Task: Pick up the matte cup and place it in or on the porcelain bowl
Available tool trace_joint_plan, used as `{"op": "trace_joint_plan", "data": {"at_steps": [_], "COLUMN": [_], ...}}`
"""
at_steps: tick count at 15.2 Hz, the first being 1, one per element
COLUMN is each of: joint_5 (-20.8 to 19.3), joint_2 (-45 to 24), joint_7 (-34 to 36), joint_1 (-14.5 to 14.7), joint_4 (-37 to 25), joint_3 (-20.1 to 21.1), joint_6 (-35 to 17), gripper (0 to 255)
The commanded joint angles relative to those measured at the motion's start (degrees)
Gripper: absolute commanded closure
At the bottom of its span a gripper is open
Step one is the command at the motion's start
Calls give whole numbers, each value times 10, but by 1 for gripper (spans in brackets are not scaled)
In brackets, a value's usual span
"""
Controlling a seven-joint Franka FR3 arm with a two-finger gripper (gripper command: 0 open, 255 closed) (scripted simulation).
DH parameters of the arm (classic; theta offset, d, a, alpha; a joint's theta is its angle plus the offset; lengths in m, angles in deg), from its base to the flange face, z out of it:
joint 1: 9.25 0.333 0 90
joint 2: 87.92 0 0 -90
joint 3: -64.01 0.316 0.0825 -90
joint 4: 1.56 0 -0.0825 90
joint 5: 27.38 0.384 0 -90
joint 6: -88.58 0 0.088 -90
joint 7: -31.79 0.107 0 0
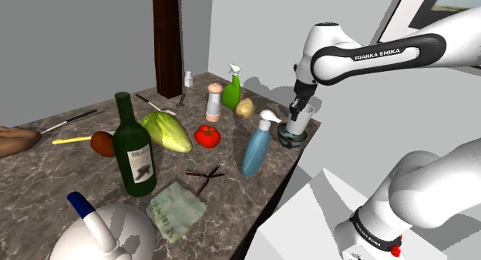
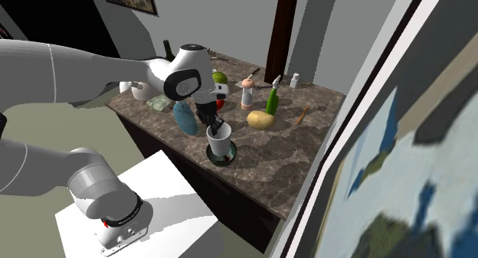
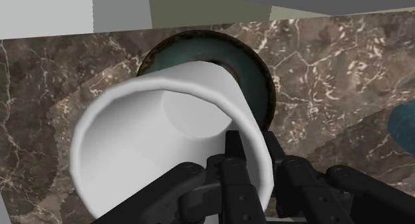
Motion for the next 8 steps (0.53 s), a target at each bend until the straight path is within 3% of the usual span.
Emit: {"op": "trace_joint_plan", "data": {"at_steps": [1, 6, 8], "joint_5": [0, 0, 4], "joint_2": [0, 0, 13], "joint_7": [0, 0, -1], "joint_1": [0, 0, 2], "joint_4": [0, 0, -29], "joint_3": [0, 0, 5], "joint_6": [0, 0, 42], "gripper": [0, 0, 0]}}
